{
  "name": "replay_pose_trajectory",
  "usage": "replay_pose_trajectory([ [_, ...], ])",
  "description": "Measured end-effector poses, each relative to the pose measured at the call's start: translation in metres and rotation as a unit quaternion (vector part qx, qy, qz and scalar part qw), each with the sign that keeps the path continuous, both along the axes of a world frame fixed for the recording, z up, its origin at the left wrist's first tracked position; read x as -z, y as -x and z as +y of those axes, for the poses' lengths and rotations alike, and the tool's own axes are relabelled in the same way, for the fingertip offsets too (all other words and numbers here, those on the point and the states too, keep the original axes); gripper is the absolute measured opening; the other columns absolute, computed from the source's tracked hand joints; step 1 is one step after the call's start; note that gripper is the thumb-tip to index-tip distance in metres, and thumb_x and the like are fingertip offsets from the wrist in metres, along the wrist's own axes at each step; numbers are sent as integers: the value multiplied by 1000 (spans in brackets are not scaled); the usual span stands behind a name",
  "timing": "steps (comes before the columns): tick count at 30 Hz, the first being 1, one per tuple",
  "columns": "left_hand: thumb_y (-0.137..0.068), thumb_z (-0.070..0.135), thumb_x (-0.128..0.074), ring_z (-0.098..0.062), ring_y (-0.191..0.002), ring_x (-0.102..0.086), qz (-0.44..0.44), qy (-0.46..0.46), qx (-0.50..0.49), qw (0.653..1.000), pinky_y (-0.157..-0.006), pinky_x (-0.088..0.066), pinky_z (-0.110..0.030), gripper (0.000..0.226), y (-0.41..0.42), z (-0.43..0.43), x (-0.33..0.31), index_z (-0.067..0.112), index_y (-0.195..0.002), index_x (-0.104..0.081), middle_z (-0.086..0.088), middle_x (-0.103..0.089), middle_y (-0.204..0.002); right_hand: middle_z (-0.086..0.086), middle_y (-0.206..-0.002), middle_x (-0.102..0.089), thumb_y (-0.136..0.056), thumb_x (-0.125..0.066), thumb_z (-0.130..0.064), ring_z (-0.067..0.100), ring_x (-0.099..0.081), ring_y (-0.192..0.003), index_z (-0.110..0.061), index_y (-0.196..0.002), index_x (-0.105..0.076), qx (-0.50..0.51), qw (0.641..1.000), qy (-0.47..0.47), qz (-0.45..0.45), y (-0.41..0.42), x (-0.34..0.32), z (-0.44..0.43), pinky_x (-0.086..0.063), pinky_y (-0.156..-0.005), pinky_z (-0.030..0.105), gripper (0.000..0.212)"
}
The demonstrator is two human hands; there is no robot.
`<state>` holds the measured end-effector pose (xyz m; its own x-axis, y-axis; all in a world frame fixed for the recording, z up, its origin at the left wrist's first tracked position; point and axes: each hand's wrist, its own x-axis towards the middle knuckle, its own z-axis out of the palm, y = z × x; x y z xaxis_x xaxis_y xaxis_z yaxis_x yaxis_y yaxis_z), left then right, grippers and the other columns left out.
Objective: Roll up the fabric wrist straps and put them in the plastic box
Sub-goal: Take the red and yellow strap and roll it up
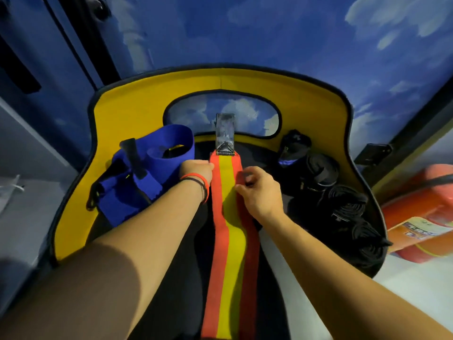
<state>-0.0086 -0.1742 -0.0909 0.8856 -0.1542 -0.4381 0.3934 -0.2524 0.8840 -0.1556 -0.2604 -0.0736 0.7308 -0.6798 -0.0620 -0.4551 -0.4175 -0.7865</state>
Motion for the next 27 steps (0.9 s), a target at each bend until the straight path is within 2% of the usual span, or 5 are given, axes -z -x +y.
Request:
replay_pose_trajectory([
  [4,-88,5,-71,-28,-87,-69,-23,-35,5,999,-91,-57,-55,26,-12,-9,1,15,-64,-70,-13,-71,-86,7,-116,-58,-85,-73,-19,28,-57,-110,-19,-127,-66,-83,990,97,53,-3,5,5,-44,-85,32,42],
  [8,-87,11,-74,-26,-109,-67,-109,-87,62,988,-98,-54,-41,38,5,-1,-15,7,-125,-68,-10,-70,-121,7,-122,-54,-89,-71,-20,29,-55,-117,-19,-135,-63,-90,988,106,66,-6,6,1,-45,-90,33,46],
  [14,-81,6,-78,-16,-94,-62,-295,-173,206,917,-92,-54,-32,24,52,37,-8,28,-88,-77,5,-54,-111,7,-133,-52,-89,-75,-24,28,-53,-123,-18,-141,-59,-121,984,94,86,-4,1,-4,-42,-98,31,55],
  [20,-100,18,-54,-25,-132,-50,-291,-273,296,868,-109,-42,-38,32,76,44,-5,21,-129,-68,-3,-47,-148,8,-140,-52,-80,-82,-32,28,-52,-129,-18,-126,-69,-206,966,103,118,17,-5,-4,-43,-106,33,49],
  [27,-104,15,-42,-34,-121,-59,-261,-338,319,846,-102,-49,-45,48,90,42,-9,32,-148,-46,-11,-62,-135,8,-123,-62,-90,-68,-18,30,-56,-119,-17,-122,-72,-263,945,168,103,61,-2,15,-46,-101,39,32],
])
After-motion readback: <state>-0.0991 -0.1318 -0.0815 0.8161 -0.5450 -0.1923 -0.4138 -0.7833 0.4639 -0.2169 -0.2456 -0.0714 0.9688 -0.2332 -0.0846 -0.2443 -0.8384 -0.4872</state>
